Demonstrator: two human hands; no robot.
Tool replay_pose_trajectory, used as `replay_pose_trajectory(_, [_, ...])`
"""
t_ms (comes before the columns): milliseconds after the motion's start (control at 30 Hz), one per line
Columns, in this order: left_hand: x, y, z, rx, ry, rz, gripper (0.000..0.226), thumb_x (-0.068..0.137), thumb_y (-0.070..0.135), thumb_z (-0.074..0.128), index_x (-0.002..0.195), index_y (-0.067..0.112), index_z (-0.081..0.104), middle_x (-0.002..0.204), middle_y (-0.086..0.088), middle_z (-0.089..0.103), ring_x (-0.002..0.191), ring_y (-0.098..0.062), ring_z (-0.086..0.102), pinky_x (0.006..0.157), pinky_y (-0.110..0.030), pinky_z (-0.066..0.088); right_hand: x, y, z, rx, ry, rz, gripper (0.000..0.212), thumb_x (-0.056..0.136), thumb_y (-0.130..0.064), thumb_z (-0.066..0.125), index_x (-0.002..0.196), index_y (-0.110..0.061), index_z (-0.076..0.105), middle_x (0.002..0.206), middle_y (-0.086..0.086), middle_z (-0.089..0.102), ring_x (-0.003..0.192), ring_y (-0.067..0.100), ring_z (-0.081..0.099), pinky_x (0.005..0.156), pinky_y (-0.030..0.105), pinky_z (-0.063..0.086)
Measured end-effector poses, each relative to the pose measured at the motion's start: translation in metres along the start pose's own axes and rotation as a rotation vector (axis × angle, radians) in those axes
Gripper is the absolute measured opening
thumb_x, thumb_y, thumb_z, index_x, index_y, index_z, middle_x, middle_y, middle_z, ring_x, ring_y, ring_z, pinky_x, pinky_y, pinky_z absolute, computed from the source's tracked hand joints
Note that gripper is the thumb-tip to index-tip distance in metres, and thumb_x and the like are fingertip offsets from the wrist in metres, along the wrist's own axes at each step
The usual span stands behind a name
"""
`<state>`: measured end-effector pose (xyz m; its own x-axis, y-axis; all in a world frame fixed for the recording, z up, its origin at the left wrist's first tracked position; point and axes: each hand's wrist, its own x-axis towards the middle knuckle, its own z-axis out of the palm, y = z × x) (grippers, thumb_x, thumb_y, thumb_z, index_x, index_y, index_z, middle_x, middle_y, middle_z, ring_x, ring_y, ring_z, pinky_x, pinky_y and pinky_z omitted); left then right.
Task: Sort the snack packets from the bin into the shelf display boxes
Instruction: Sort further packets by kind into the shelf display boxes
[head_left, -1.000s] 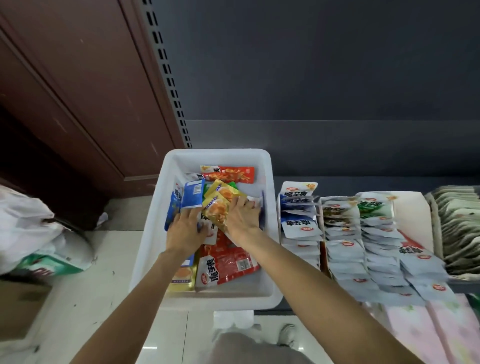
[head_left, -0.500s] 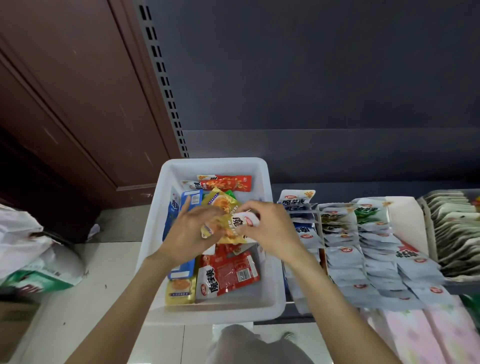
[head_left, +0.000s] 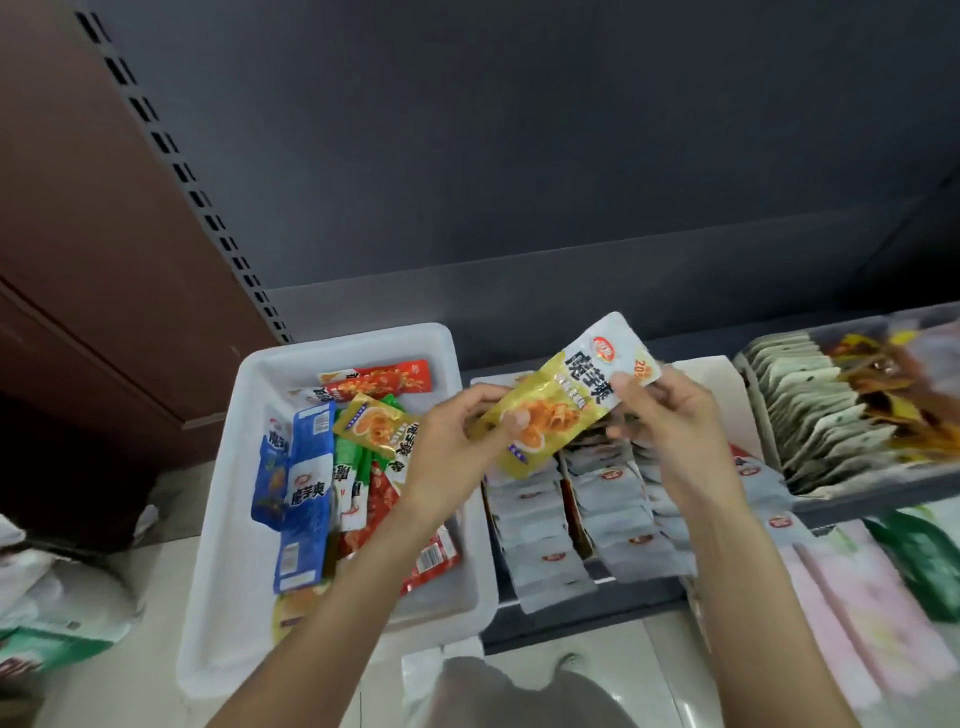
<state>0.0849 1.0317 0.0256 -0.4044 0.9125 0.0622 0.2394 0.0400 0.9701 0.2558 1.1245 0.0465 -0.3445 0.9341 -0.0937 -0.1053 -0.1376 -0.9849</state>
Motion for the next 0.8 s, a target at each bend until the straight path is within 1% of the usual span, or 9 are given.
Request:
replay_pose_trajectory(100, [0.017, -0.005, 0.028, 0.196, 0.063, 0.143, 0.015, 0.089, 0.024, 0.064, 0.104, 0.023, 0.064, 0.098, 0.013, 0.067, 0.091, -0.001, 0.063, 0.084, -0.023, 0.051, 0.011, -0.006, -0.033, 0.058, 0.253, -0.141, 0.010, 0.093, -0.014, 0.059, 0.089, -0.021, 0.066, 0.075, -0.008, 0.070, 0.073, 0.007, 0.065, 0.058, 0.019, 0.052])
replay_pose_trajectory(167, [0.029, -0.011, 0.043, 0.428, 0.085, 0.270, 0.021, 0.088, 0.030, 0.058, 0.108, 0.025, 0.064, 0.106, 0.012, 0.064, 0.098, -0.007, 0.058, 0.093, -0.030, 0.045, 0.022, -0.009, -0.052, 0.046, 0.331, -0.195, 0.011, 0.093, -0.015, 0.059, 0.088, -0.022, 0.065, 0.076, -0.009, 0.068, 0.075, 0.007, 0.065, 0.062, 0.020, 0.053])
replay_pose_trajectory(267, [0.042, -0.020, 0.061, 0.810, 0.041, 0.406, 0.027, 0.085, 0.033, 0.058, 0.110, 0.024, 0.066, 0.114, 0.007, 0.063, 0.114, -0.015, 0.054, 0.115, -0.047, 0.018, 0.043, -0.009, -0.064, -0.075, 0.264, -0.262, 0.012, 0.094, -0.011, 0.056, 0.089, -0.019, 0.063, 0.084, -0.002, 0.066, 0.077, 0.003, 0.064, 0.068, 0.021, 0.055])
replay_pose_trajectory(333, [0.045, -0.022, 0.069, 1.021, -0.040, 0.409, 0.032, 0.087, 0.037, 0.057, 0.115, 0.022, 0.064, 0.115, 0.003, 0.064, 0.119, -0.017, 0.052, 0.115, -0.051, -0.001, 0.057, -0.008, -0.064, -0.136, 0.203, -0.281, 0.011, 0.094, -0.010, 0.056, 0.087, -0.014, 0.061, 0.083, -0.002, 0.065, 0.076, 0.001, 0.064, 0.067, 0.021, 0.055])
replay_pose_trajectory(400, [0.045, -0.021, 0.073, 1.128, -0.081, 0.399, 0.034, 0.089, 0.041, 0.054, 0.117, 0.023, 0.063, 0.109, 0.002, 0.067, 0.112, -0.017, 0.057, 0.114, -0.048, -0.008, 0.070, -0.007, -0.062, -0.178, 0.146, -0.289, 0.008, 0.094, -0.009, 0.055, 0.088, -0.009, 0.061, 0.083, -0.001, 0.065, 0.077, 0.001, 0.065, 0.065, 0.019, 0.055])
replay_pose_trajectory(533, [0.042, -0.020, 0.071, 1.149, -0.109, 0.446, 0.031, 0.088, 0.043, 0.057, 0.112, 0.025, 0.066, 0.096, 0.002, 0.071, 0.095, -0.017, 0.064, 0.117, -0.044, 0.005, 0.089, -0.009, -0.059, -0.297, 0.042, -0.362, 0.010, 0.095, -0.012, 0.056, 0.094, -0.004, 0.062, 0.087, -0.002, 0.066, 0.084, 0.003, 0.066, 0.066, 0.020, 0.055])
replay_pose_trajectory(667, [0.040, -0.023, 0.071, 1.106, -0.128, 0.498, 0.022, 0.074, 0.024, 0.076, 0.096, 0.023, 0.073, 0.083, 0.002, 0.074, 0.074, -0.016, 0.069, 0.112, -0.039, 0.022, 0.099, -0.009, -0.060, -0.405, -0.050, -0.416, 0.011, 0.094, -0.015, 0.058, 0.095, -0.007, 0.064, 0.086, -0.004, 0.067, 0.084, 0.008, 0.067, 0.069, 0.029, 0.058])
replay_pose_trajectory(733, [0.040, -0.025, 0.071, 1.083, -0.134, 0.501, 0.021, 0.071, 0.018, 0.078, 0.091, 0.024, 0.074, 0.077, 0.002, 0.074, 0.068, -0.017, 0.069, 0.109, -0.034, 0.019, 0.102, -0.002, -0.059, -0.554, -0.158, -0.464, 0.012, 0.093, -0.021, 0.060, 0.093, -0.010, 0.066, 0.083, -0.002, 0.068, 0.078, 0.013, 0.069, 0.067, 0.039, 0.058])
replay_pose_trajectory(800, [0.040, -0.027, 0.071, 1.077, -0.125, 0.517, 0.020, 0.073, 0.017, 0.077, 0.090, 0.027, 0.075, 0.075, 0.004, 0.073, 0.068, -0.016, 0.069, 0.106, -0.033, 0.019, 0.102, 0.007, -0.054, -0.730, -0.245, -0.567, 0.009, 0.090, -0.023, 0.062, 0.090, -0.015, 0.068, 0.081, -0.006, 0.068, 0.073, 0.013, 0.067, 0.065, 0.038, 0.055])
